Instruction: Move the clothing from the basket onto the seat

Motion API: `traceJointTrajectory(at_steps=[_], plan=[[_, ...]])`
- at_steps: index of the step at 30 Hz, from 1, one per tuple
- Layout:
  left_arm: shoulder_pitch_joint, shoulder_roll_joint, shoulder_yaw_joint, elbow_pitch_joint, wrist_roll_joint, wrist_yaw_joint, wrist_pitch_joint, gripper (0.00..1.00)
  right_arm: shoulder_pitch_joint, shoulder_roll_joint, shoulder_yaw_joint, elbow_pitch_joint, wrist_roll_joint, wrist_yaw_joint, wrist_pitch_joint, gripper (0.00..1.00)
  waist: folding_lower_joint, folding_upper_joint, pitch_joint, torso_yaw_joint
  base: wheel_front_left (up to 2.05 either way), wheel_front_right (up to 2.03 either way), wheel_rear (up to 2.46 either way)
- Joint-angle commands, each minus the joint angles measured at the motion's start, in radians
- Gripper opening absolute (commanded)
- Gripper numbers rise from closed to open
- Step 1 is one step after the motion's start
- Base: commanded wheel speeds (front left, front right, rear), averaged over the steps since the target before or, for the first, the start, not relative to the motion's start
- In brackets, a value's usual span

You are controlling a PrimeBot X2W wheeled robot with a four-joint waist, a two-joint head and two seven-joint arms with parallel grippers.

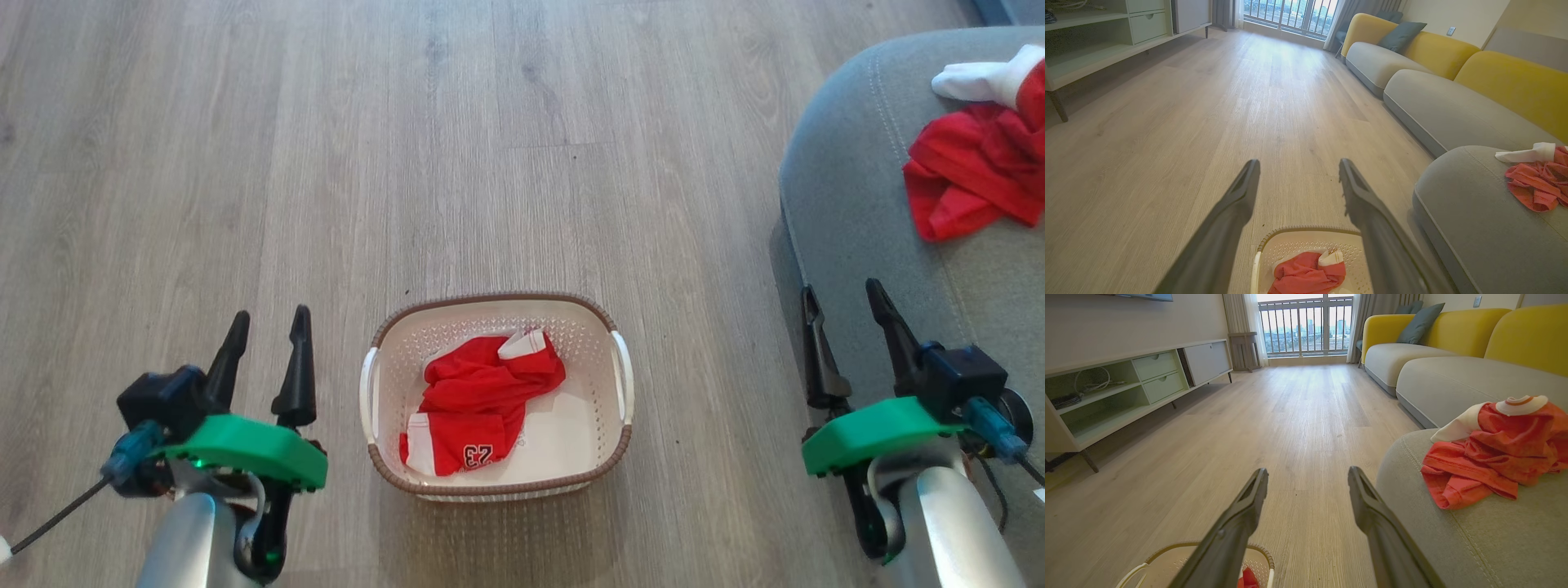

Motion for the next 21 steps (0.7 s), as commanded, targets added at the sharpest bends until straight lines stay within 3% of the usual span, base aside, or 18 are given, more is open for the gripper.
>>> traceJointTrajectory(at_steps=[1, 14, 21], plan=[[-0.020, 0.007, 0.035, -0.028, 0.009, -0.005, -0.010, 1.00, -0.017, 0.003, 0.024, -0.029, 0.002, 0.000, -0.007, 1.00, 0.0000, 0.0000, 0.000, -0.001, 0.00, 0.00, 0.00], [-0.015, 0.006, 0.042, -0.030, 0.013, -0.008, -0.010, 1.00, -0.015, 0.004, 0.026, -0.028, 0.000, 0.000, -0.007, 1.00, 0.0000, 0.0000, -0.004, -0.007, 0.00, 0.00, 0.00], [-0.056, 0.006, 0.002, -0.031, 0.030, -0.008, -0.010, 1.00, -0.049, 0.004, 0.017, -0.055, 0.003, 0.000, -0.007, 1.00, 0.0000, 0.0000, 0.073, -0.019, 0.00, 0.00, 0.00]])
